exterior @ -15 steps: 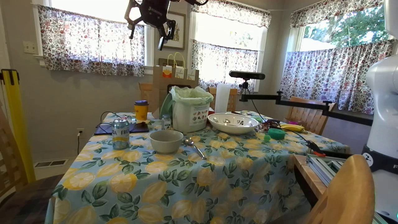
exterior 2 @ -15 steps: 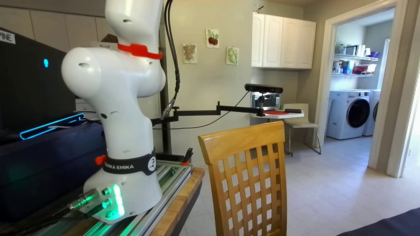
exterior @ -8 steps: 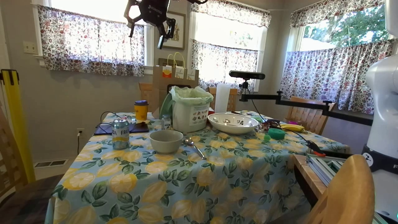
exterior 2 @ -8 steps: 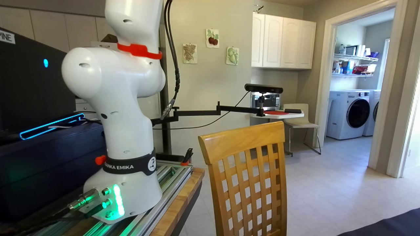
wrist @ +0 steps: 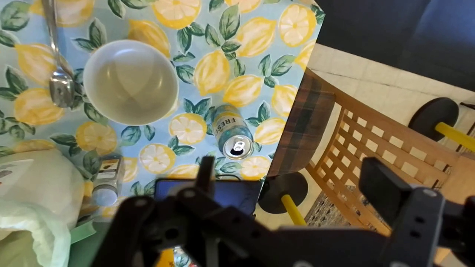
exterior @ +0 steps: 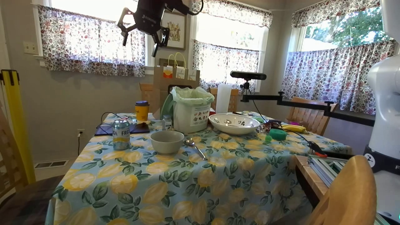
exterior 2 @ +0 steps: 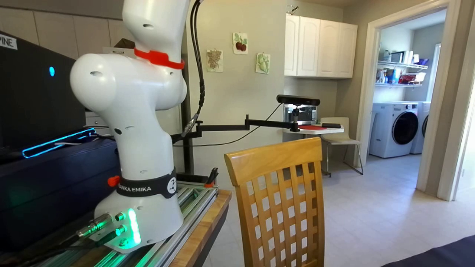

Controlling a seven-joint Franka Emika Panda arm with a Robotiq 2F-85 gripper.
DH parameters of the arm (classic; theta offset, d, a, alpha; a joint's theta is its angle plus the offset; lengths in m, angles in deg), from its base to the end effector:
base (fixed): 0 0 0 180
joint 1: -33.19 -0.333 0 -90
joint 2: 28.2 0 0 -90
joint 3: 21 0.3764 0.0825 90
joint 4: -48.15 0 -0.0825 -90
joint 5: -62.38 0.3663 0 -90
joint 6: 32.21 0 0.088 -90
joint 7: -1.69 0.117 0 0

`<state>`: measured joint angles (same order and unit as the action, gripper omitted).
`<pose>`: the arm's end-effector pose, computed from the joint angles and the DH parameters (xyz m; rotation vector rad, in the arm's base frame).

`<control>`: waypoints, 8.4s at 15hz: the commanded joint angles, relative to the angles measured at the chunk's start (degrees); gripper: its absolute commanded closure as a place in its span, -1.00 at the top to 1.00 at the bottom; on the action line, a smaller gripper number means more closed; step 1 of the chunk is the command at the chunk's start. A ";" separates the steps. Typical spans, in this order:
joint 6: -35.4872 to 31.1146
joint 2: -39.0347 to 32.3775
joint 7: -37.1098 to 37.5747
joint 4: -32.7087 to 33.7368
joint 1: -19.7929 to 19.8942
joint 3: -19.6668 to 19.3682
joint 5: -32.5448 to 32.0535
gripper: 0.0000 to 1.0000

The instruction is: Move the can forward

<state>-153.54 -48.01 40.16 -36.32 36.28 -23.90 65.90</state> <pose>0.6960 -0.0636 0.5630 -2.7585 1.1573 -0.4142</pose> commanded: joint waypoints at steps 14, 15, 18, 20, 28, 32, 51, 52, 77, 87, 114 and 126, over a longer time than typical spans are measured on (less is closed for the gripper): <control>6.69 -24.62 4.45 27.19 0.16 -5.00 0.45 1.00; 7.24 -25.60 4.83 28.19 0.25 -4.98 0.68 1.00; 9.26 -28.49 5.46 31.46 0.30 -5.01 0.52 1.00; 10.29 -30.59 5.85 33.95 0.43 -5.13 0.37 1.00; 13.03 -37.55 10.23 42.15 2.14 -6.22 0.98 1.00; 12.81 -40.14 11.38 44.67 2.27 -6.21 0.69 1.00; 11.24 -42.58 12.51 44.44 2.14 -5.98 0.25 1.00; 11.00 -43.24 12.03 44.88 2.43 -5.58 0.64 1.00; 8.14 -52.16 9.69 52.62 6.41 -0.77 4.34 1.00; 6.70 -53.75 9.03 55.10 8.20 2.74 6.50 1.00; -2.38 -57.08 14.24 56.69 7.66 2.32 4.98 1.00; -3.23 -57.73 17.37 56.52 7.14 0.01 4.66 1.00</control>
<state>-156.00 -102.78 54.01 15.85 43.88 -23.00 70.97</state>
